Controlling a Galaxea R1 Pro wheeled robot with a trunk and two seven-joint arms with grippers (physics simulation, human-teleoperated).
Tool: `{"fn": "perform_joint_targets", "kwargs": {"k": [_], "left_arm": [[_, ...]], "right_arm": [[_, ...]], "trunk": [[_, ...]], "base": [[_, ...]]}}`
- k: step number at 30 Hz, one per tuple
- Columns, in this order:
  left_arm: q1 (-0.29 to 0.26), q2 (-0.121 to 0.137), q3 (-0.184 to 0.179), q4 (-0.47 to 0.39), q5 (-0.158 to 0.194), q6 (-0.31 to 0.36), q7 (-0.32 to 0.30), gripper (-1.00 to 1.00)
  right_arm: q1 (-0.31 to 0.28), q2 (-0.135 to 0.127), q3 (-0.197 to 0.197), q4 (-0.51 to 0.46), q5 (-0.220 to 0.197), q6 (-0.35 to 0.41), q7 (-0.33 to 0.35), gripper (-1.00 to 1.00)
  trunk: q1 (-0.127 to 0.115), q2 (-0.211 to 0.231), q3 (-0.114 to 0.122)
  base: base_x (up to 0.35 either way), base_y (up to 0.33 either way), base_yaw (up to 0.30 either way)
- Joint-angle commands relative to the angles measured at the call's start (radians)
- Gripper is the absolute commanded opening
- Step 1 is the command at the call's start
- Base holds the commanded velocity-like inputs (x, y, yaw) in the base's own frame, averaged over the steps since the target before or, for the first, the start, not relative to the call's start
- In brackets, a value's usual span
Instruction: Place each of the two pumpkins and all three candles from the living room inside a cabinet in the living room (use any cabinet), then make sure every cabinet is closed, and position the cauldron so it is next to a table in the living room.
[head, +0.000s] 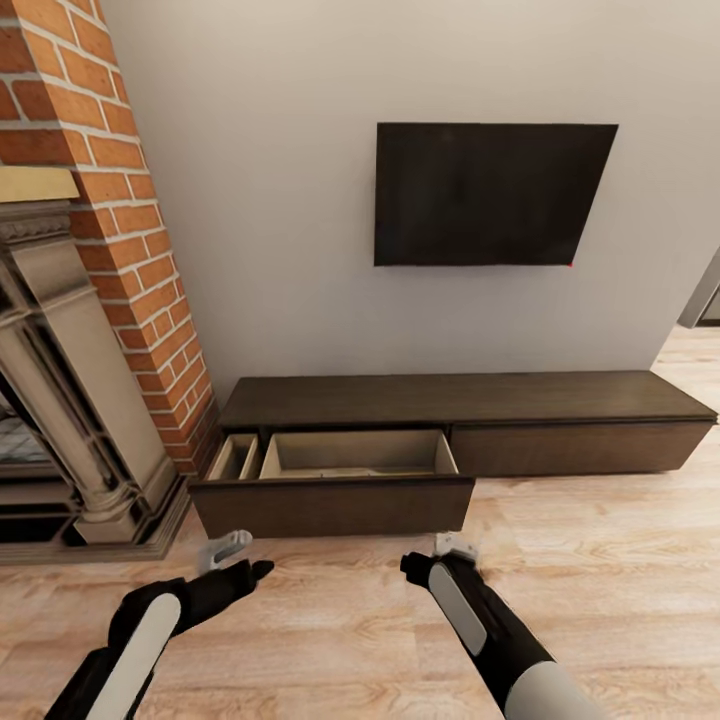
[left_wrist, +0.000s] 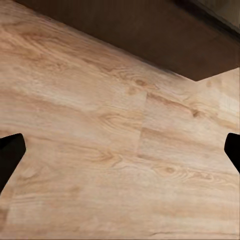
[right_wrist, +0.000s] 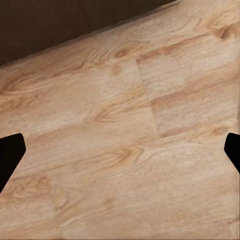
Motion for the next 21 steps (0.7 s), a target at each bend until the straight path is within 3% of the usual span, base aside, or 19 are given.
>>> {"fn": "perform_joint_targets", "kwargs": {"k": [1, 4, 5, 7, 8, 13, 18, 21], "left_arm": [[-0.001, -0.031, -0.002, 0.002, -0.08, -0.028, 0.018, 1.0], [-0.001, -0.083, -0.003, 0.019, -0.227, -0.071, 0.027, 1.0], [-0.001, -0.091, -0.004, 0.022, -0.248, -0.075, 0.028, 1.0], [-0.001, -0.122, -0.003, 0.033, -0.332, -0.085, 0.04, 1.0], [-0.001, -0.131, -0.003, 0.037, -0.353, -0.088, 0.048, 1.0], [-0.001, -0.171, -0.007, 0.084, -0.394, -0.18, 0.088, 1.0], [-0.001, -0.216, -0.009, 0.142, -0.476, -0.264, 0.15, 1.0], [-0.001, -0.226, -0.01, 0.184, -0.512, -0.312, 0.156, 1.0]], "right_arm": [[-0.001, 0.0, 0.023, 0.011, -0.009, -0.024, -0.009, 1.0], [-0.001, 0.0, 0.043, 0.022, -0.011, -0.124, -0.006, 1.0], [-0.001, 0.001, 0.047, 0.024, -0.011, -0.14, -0.006, 1.0], [-0.001, 0.001, 0.074, 0.051, -0.011, -0.189, -0.005, 1.0], [-0.001, 0.001, 0.089, 0.067, -0.011, -0.198, -0.005, 1.0], [-0.001, 0.005, 0.153, 0.111, -0.008, -0.216, -0.006, 1.0], [-0.001, 0.005, 0.165, 0.119, -0.008, -0.221, -0.006, 1.0], [-0.001, 0.005, 0.167, 0.12, -0.007, -0.223, -0.005, 1.0]], "trunk": [[0.004, -0.008, -0.004], [0.015, -0.029, -0.014], [0.019, -0.036, -0.017], [0.027, -0.05, -0.023], [0.031, -0.057, -0.026], [0.05, -0.092, -0.042], [0.069, -0.127, -0.057], [0.081, -0.148, -0.067]], "base": [[0.0, 0.0, 0.0], [0.0, 0.0, 0.0], [0.0, 0.0, 0.0], [0.0, 0.0, 0.0], [0.0, 0.0, 0.0], [0.0, 0.0, 0.0], [0.0, 0.0, 0.0], [0.0, 0.0, 0.0]]}}
